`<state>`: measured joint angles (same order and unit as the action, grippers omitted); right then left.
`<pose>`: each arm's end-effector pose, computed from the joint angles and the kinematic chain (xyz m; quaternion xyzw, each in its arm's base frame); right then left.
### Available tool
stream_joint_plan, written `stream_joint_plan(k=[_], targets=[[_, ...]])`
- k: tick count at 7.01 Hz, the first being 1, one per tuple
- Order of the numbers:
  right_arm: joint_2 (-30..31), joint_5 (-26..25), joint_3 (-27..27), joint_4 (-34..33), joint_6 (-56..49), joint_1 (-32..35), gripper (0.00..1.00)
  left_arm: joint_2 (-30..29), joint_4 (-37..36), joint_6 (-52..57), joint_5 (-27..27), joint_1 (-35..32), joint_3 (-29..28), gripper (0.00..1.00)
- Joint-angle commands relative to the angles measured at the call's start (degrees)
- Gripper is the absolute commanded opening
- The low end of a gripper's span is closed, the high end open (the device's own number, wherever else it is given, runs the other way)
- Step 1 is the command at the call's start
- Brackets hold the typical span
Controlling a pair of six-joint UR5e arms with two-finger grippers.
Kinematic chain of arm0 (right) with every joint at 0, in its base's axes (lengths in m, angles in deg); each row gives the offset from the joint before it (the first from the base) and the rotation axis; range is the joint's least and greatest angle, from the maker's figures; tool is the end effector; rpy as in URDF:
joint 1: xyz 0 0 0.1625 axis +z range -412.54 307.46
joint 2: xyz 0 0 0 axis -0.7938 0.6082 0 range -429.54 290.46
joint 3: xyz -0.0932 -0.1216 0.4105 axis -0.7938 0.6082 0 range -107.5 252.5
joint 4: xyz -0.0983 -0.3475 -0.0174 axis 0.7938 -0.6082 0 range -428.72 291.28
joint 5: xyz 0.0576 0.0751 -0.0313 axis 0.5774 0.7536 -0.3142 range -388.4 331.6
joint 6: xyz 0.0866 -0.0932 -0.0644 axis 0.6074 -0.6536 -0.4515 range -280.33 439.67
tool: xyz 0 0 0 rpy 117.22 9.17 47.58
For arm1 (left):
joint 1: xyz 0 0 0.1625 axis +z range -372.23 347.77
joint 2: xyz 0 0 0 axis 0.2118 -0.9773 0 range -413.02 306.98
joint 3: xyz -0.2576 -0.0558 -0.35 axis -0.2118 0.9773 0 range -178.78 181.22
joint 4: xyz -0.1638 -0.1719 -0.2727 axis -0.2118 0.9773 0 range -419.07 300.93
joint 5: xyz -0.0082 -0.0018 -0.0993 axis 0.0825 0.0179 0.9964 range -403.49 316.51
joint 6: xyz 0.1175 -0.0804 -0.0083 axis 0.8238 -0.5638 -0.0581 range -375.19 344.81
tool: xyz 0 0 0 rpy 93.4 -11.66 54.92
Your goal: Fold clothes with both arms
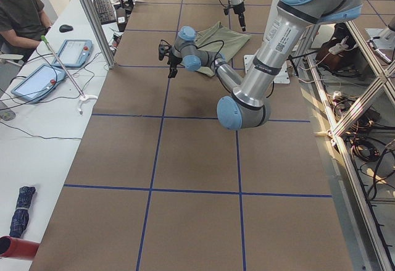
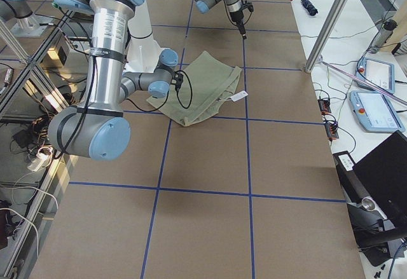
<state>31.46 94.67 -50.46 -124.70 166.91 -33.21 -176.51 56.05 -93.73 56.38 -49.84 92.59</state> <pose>-0.3429 -0.1791 0.4511 -0.1604 -0.4898 -0.0102 0.8569 0.4794 -0.5068 0.3197 0.1391 0.4840 -0.1533 0.8502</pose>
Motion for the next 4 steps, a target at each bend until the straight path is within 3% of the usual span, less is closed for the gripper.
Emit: stream_joint_plan(k=[1,4], targets=[[-5.0,-2.4,1.8,0.1,-0.5,11.5,1.0,3.2,-0.3,-7.2,4.4,5.4,5.2,1.0],[-9.9,-7.0,3.4,0.1,-0.5,17.1,1.0,3.0,-1.6,-18.6,1.8,14.0,6.8,0.99]])
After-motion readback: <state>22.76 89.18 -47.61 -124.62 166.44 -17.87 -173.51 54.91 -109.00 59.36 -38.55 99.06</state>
